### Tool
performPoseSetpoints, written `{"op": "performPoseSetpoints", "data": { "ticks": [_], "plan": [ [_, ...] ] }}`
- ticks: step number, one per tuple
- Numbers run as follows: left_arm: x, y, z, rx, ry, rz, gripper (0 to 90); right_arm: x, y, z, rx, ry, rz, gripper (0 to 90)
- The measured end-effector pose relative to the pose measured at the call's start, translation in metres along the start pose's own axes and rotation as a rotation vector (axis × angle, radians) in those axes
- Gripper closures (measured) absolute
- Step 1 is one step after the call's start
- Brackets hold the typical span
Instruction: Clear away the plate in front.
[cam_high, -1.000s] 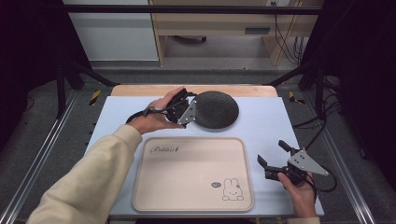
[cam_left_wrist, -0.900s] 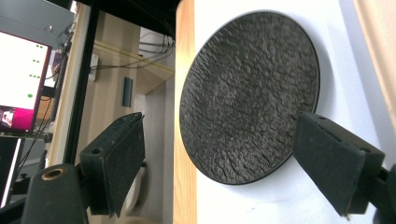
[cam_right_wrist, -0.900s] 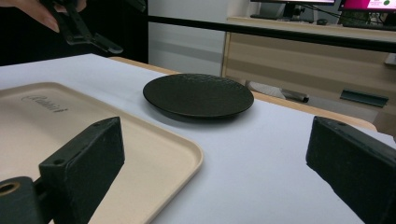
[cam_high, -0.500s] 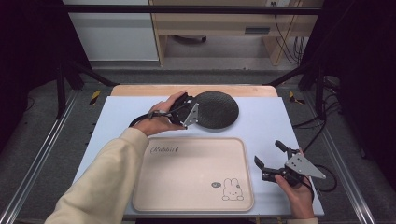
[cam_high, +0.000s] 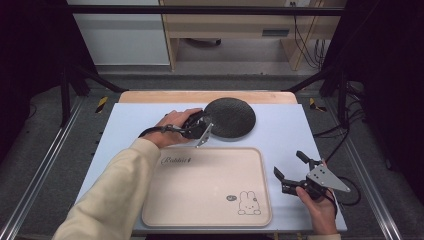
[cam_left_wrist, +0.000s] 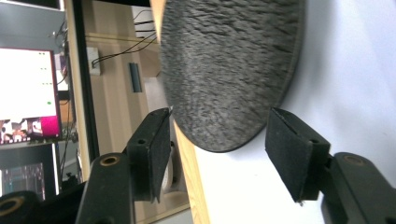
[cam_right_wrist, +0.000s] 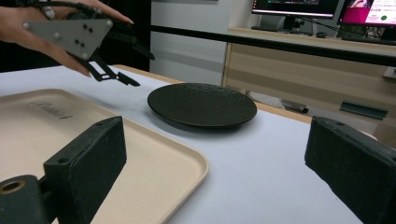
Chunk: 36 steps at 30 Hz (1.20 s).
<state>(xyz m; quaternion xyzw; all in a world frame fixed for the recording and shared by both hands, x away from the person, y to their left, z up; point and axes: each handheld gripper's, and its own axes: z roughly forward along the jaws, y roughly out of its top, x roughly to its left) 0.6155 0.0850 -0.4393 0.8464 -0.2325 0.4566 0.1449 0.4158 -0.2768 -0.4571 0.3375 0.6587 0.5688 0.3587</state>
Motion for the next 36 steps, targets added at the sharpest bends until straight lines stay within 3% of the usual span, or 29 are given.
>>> {"op": "performPoseSetpoints", "data": {
  "ticks": [1,4,11,12,18,20,27,31,32,34,35,36],
  "plan": [
    [-0.001,0.000,0.000,0.014,0.005,0.031,40.0,0.000,0.000,0.000,0.000,-0.001,0.000,5.7],
    [-0.008,0.001,0.003,0.019,0.007,0.063,41.3,-0.001,0.000,0.000,0.000,-0.004,0.001,5.7],
    [-0.016,0.004,0.010,-0.003,0.005,0.072,43.7,-0.003,-0.001,-0.002,0.002,-0.012,0.006,5.7],
    [-0.017,0.006,0.012,-0.003,0.013,0.098,43.7,-0.004,-0.001,-0.002,0.002,-0.013,0.006,5.8],
    [-0.023,0.010,0.019,-0.008,0.009,0.118,47.0,-0.005,-0.001,-0.003,0.004,-0.022,0.008,5.8],
    [-0.025,0.011,0.021,-0.005,0.014,0.142,48.0,-0.004,-0.001,-0.003,0.005,-0.023,0.008,5.8],
    [-0.032,0.011,0.030,-0.008,0.031,0.153,49.2,-0.005,-0.001,-0.004,0.004,-0.030,0.008,5.8],
    [-0.033,0.011,0.034,-0.032,0.050,0.124,51.5,-0.005,-0.001,-0.004,0.005,-0.034,0.009,5.8],
    [-0.032,0.012,0.033,-0.015,0.051,0.144,51.7,-0.005,-0.001,-0.004,0.005,-0.035,0.010,5.8],
    [-0.033,0.012,0.036,-0.032,0.051,0.132,52.0,-0.006,-0.001,-0.003,0.005,-0.035,0.011,5.8],
    [-0.032,0.013,0.036,-0.020,0.057,0.156,52.2,-0.006,-0.001,-0.003,0.005,-0.036,0.012,5.8],
    [-0.033,0.012,0.038,-0.035,0.054,0.138,52.6,-0.006,0.000,-0.003,0.004,-0.036,0.012,5.8]
  ]
}}
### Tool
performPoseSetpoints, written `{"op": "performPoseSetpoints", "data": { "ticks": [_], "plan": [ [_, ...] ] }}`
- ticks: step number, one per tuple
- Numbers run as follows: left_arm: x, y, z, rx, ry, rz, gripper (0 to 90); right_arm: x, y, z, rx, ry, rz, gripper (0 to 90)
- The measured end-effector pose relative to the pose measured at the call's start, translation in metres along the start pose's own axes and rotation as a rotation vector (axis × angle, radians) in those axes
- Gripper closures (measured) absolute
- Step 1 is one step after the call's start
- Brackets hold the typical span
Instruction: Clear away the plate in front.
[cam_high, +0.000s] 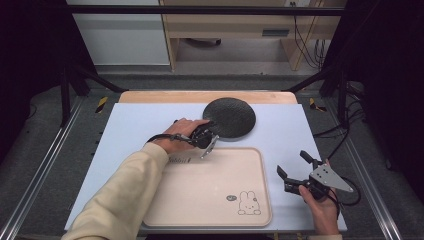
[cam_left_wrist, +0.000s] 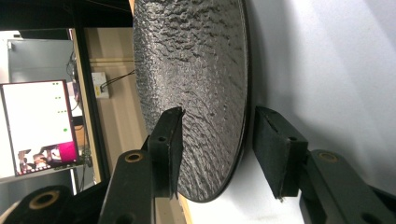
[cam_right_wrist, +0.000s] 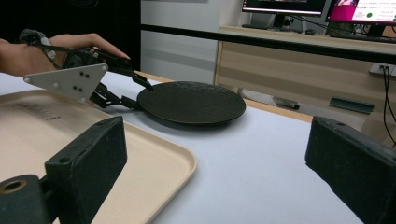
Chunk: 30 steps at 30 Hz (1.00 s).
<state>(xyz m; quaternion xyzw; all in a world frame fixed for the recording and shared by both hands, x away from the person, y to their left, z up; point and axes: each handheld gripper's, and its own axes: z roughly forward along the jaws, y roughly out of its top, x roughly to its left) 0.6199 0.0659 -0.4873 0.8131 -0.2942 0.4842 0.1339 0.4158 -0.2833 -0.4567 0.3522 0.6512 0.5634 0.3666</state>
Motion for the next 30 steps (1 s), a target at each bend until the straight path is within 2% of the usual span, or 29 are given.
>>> {"op": "performPoseSetpoints", "data": {
  "ticks": [2,3,5,6,7,8,11,12,15,16,30],
  "plan": [
    [0.002,0.000,0.001,0.010,-0.001,0.017,53.2,0.000,0.000,0.000,0.000,-0.001,0.000,5.9],
    [0.001,0.000,0.003,-0.006,-0.003,-0.008,53.3,0.000,0.000,-0.001,0.002,-0.002,0.001,5.9],
    [0.002,0.001,0.004,0.007,-0.005,0.012,55.1,0.000,0.000,-0.001,0.001,-0.003,0.004,5.9],
    [0.001,0.001,0.005,-0.009,-0.005,-0.005,56.2,-0.001,0.000,-0.001,-0.001,-0.004,0.002,5.9],
    [0.001,0.001,0.006,-0.008,-0.004,-0.005,56.9,-0.001,0.000,-0.001,0.000,-0.005,0.003,5.9],
    [0.002,0.001,0.005,0.007,-0.005,0.014,57.3,-0.001,0.000,-0.001,0.000,-0.005,0.003,5.9],
    [0.000,0.002,0.008,-0.014,-0.003,-0.001,59.0,-0.001,0.000,-0.002,0.001,-0.006,0.003,5.9],
    [0.001,0.002,0.008,-0.001,-0.006,0.017,59.7,-0.001,0.000,-0.002,0.001,-0.006,0.004,5.9],
    [-0.001,0.003,0.010,-0.014,-0.008,0.009,62.0,-0.001,0.000,-0.001,0.001,-0.007,0.005,5.9],
    [0.000,0.003,0.010,-0.001,-0.011,0.026,62.7,-0.001,0.000,-0.001,0.002,-0.006,0.004,5.9],
    [0.000,0.005,0.014,-0.002,-0.012,0.027,68.5,-0.001,0.000,-0.001,0.003,-0.005,0.006,6.1]
  ]
}}
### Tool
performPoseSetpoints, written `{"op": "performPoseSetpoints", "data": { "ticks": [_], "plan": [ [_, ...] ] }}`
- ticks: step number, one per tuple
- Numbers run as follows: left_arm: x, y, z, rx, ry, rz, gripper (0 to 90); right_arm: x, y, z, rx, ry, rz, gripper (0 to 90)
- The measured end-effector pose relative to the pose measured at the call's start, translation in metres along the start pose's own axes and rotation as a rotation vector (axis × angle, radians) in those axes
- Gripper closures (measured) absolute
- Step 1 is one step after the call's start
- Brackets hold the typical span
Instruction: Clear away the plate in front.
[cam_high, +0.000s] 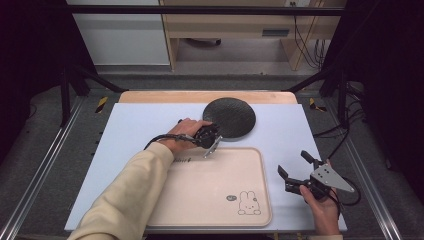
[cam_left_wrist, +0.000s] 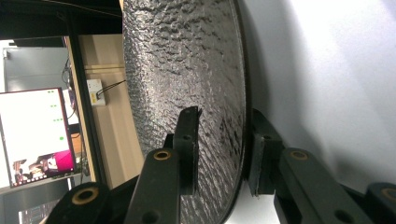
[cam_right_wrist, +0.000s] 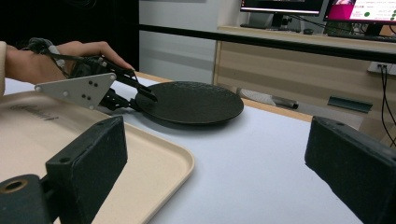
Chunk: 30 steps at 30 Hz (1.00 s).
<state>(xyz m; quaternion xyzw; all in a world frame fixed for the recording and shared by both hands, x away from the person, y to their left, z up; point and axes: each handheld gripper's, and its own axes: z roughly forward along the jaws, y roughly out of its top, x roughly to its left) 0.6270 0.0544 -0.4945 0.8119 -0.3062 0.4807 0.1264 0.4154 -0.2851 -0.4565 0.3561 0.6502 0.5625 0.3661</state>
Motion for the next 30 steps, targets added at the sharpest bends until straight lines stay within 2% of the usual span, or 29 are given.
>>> {"op": "performPoseSetpoints", "data": {
  "ticks": [7,11,30],
  "plan": [
    [0.0001,0.0007,0.0017,-0.002,-0.006,-0.001,71.5,-0.0007,-0.0001,0.0000,0.000,-0.002,0.002,6.2],
    [-0.0007,0.0013,0.0018,0.001,-0.021,0.003,77.7,-0.0002,0.0002,-0.0002,-0.001,-0.001,0.003,6.3],
    [0.0017,0.0044,-0.0013,0.014,-0.008,-0.004,80.5,-0.0014,-0.0003,-0.0003,0.001,-0.007,0.006,6.4]
  ]
}}
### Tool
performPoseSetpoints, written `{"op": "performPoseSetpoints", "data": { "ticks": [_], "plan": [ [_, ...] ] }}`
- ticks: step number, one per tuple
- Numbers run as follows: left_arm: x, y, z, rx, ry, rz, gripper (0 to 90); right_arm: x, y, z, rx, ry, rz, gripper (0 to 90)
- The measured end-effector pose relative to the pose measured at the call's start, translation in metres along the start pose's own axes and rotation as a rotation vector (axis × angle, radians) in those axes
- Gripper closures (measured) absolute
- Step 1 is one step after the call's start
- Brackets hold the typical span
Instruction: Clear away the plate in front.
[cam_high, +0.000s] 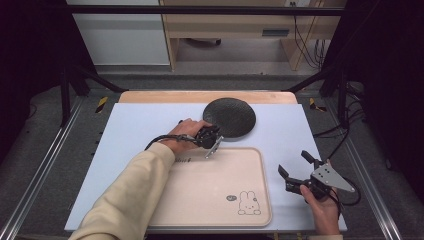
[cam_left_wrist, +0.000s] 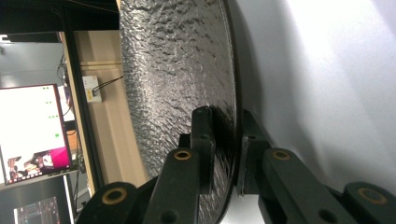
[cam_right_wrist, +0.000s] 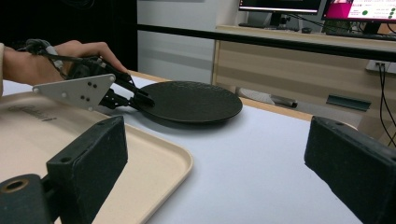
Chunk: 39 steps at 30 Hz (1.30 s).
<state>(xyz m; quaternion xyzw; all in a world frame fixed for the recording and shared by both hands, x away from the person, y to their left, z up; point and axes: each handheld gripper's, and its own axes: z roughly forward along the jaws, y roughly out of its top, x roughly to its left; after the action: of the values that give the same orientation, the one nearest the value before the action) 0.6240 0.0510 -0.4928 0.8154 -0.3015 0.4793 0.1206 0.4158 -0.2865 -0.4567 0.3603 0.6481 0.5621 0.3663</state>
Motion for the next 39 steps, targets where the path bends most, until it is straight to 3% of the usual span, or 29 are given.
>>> {"op": "performPoseSetpoints", "data": {
  "ticks": [7,10,39],
  "plan": [
    [0.004,0.002,-0.003,-0.010,0.034,-0.022,84.1,0.000,0.000,0.000,0.003,-0.003,0.000,6.5],
    [0.007,0.004,-0.005,0.009,0.034,-0.015,85.3,0.000,0.000,0.000,0.003,-0.005,0.001,6.6],
    [-0.003,0.009,-0.010,0.019,0.084,-0.013,85.5,-0.004,-0.001,-0.003,0.005,-0.014,0.011,6.7]
  ]
}}
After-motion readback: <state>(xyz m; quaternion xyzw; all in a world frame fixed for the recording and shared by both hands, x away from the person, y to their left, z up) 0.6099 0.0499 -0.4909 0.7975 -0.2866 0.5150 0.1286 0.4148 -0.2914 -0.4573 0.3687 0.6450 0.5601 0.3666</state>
